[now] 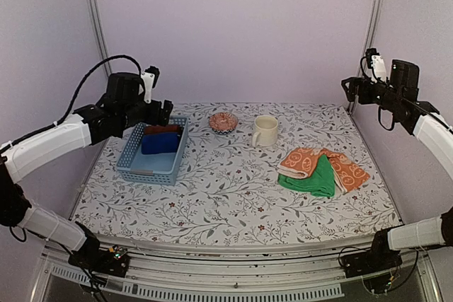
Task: Roll the towels
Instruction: Move the bin to the corner of the board.
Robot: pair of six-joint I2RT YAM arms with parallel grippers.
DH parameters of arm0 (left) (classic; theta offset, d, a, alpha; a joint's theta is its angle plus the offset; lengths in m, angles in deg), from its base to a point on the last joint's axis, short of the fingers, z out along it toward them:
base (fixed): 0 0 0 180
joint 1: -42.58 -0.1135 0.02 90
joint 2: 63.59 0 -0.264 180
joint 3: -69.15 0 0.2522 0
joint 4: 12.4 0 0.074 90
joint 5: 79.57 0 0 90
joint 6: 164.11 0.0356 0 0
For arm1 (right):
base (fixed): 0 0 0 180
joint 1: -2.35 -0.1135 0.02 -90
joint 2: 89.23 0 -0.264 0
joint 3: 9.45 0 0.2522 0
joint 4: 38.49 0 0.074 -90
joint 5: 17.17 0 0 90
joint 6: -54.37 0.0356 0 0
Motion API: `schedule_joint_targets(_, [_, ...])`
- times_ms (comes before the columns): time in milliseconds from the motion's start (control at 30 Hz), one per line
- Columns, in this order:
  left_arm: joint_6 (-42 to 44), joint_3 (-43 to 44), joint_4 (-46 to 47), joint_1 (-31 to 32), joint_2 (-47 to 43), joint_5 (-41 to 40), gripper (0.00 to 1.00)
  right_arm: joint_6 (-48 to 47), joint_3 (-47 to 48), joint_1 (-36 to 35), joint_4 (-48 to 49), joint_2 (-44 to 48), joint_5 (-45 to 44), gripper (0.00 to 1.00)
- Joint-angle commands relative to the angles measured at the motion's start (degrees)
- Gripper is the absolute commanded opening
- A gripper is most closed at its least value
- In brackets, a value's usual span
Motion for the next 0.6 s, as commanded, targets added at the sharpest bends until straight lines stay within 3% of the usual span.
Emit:
schedule_joint_targets(0, [0.8,-1.6,1.9,-4.1,-2.2,5.4,0.98,-0.8,-0.9,1.3,0.4,-0.8,4.3,0.99])
schedule_joint_targets(233, [2.7,-1.5,4.5,-6.7,-1.8,8.6,0.98,-3.5,-4.5,3.0,2.1,-1.7,11.3,0.99])
schedule_joint_targets(367, [-0.5,-3.7,12.3,-8.7,-1.2,13.5,0.99,-4.7,-5.9,3.8,2.6,-2.8,15.9,0.99])
schedule_joint_targets(467, [-0.5,-2.9,15.8,-9.3,0.6,19.0,0.88,-5.7,-6.7,4.1,2.4,-3.7,19.4,0.99])
schedule_joint_targets(567, [-1.2,4.1,10.8,-7.8,4.7,21.7,0.74,-6.8,-8.6,4.4,3.2,-3.6,21.7,0.99])
